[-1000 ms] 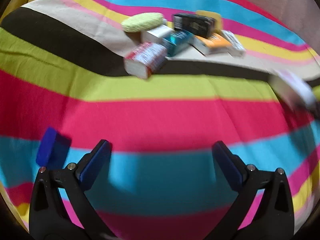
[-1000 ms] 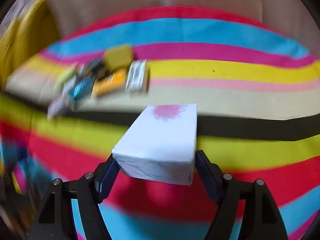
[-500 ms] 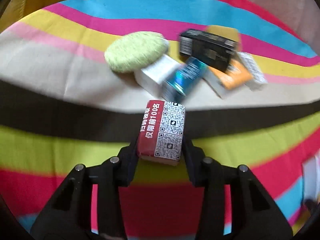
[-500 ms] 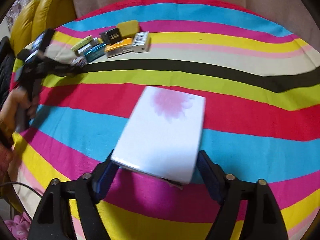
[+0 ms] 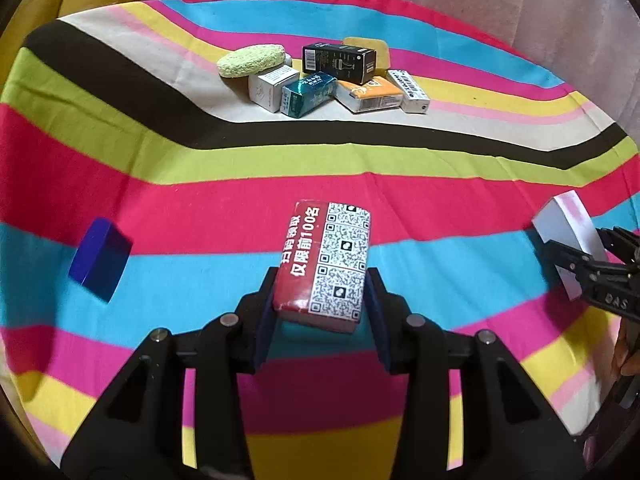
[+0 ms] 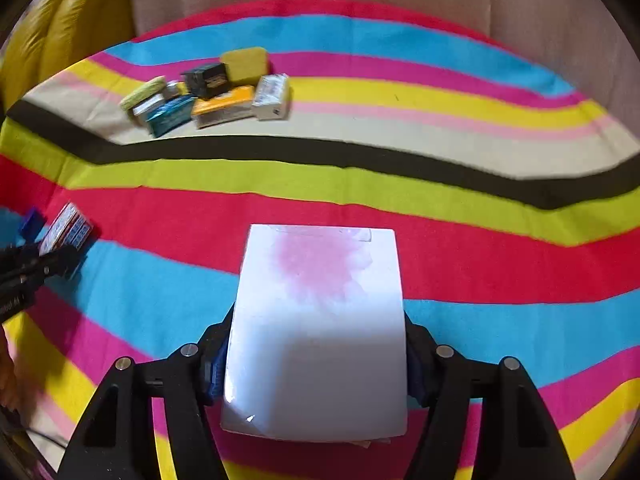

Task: Organize objects
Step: 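Carry both held boxes over the storage box, then open both tools to drop their boxes into the storage box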

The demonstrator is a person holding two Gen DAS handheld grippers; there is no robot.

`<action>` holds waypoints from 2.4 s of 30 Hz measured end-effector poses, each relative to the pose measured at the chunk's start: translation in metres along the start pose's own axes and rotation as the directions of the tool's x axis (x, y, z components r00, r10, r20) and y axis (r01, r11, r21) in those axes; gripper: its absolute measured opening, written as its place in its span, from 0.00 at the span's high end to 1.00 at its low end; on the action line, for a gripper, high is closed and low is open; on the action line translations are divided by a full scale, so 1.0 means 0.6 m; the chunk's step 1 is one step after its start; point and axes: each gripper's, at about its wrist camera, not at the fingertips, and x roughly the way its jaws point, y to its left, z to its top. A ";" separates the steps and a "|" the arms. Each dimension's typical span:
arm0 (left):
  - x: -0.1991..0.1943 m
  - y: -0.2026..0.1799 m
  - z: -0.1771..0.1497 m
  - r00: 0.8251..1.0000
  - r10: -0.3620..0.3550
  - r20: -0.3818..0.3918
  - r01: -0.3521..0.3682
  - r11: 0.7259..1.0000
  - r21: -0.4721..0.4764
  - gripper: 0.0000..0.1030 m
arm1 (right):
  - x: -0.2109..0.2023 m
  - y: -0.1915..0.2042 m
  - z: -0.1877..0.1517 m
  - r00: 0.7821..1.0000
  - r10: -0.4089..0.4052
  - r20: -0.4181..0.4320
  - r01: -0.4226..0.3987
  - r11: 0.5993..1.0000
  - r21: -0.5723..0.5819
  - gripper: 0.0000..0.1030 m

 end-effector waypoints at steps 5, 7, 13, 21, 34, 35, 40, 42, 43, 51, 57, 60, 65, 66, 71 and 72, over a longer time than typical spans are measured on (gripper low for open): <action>-0.028 -0.019 -0.016 1.000 -0.008 0.012 0.008 0.999 0.045 0.56 | -0.052 0.016 -0.023 0.999 0.020 0.029 -0.020 0.999 -0.025 0.35; -0.032 -0.036 -0.020 1.000 -0.022 0.003 0.022 0.998 0.064 0.56 | -0.071 0.013 -0.031 0.999 0.022 0.035 -0.021 1.000 -0.018 0.35; -0.059 -0.102 -0.030 0.998 -0.063 0.003 0.061 0.986 0.152 0.56 | -0.134 -0.010 -0.072 0.999 0.018 0.037 -0.019 0.999 0.028 0.35; -0.101 -0.186 -0.043 0.992 -0.123 0.009 0.116 0.960 0.256 0.55 | -0.201 -0.070 -0.135 0.999 -0.023 0.043 0.019 0.996 0.092 0.35; -0.158 -0.335 -0.052 0.982 -0.191 0.002 0.169 0.875 0.453 0.55 | -0.300 -0.166 -0.213 0.991 -0.116 0.066 0.100 0.973 0.209 0.35; -0.161 -0.351 -0.054 0.980 -0.199 -0.002 0.176 0.863 0.473 0.55 | -0.307 -0.176 -0.222 0.990 -0.125 0.067 0.108 0.969 0.224 0.35; -0.176 -0.422 -0.067 0.973 -0.231 -0.021 0.204 0.806 0.555 0.55 | -0.336 -0.222 -0.263 0.983 -0.169 0.065 0.143 0.945 0.295 0.35; -0.184 -0.452 -0.075 0.969 -0.246 -0.029 0.216 0.778 0.590 0.55 | -0.347 -0.240 -0.282 0.981 -0.184 0.064 0.153 0.933 0.325 0.35; -0.186 -0.464 -0.078 0.967 -0.254 -0.037 0.224 0.766 0.603 0.55 | -0.351 -0.248 -0.290 0.979 -0.192 0.063 0.159 0.927 0.338 0.35; -0.207 -0.569 -0.127 0.948 -0.303 -0.100 0.279 0.633 0.722 0.55 | -0.383 -0.312 -0.351 0.967 -0.251 0.048 0.205 0.872 0.445 0.35; -0.219 -0.636 -0.174 0.920 -0.342 -0.191 0.355 0.521 0.776 0.55 | -0.400 -0.355 -0.396 0.956 -0.293 0.010 0.249 0.830 0.500 0.35; -0.228 -0.663 -0.198 0.904 -0.364 -0.223 0.383 0.460 0.801 0.55 | -0.414 -0.376 -0.426 0.945 -0.326 -0.022 0.288 0.799 0.528 0.35; -0.232 -0.698 -0.227 0.868 -0.395 -0.301 0.452 0.377 0.808 0.55 | -0.432 -0.403 -0.464 0.930 -0.362 -0.063 0.332 0.757 0.563 0.35; -0.233 -0.703 -0.231 0.853 -0.411 -0.321 0.476 0.359 0.803 0.55 | -0.434 -0.407 -0.470 0.928 -0.367 -0.073 0.341 0.749 0.568 0.35; -0.235 -0.711 -0.234 0.761 -0.488 -0.428 0.609 0.309 0.730 0.51 | -0.433 -0.422 -0.483 0.918 -0.379 -0.116 0.373 0.725 0.579 0.34; -0.235 -0.711 -0.233 0.724 -0.507 -0.467 0.655 0.293 0.696 0.46 | -0.433 -0.425 -0.484 0.915 -0.382 -0.125 0.380 0.720 0.581 0.34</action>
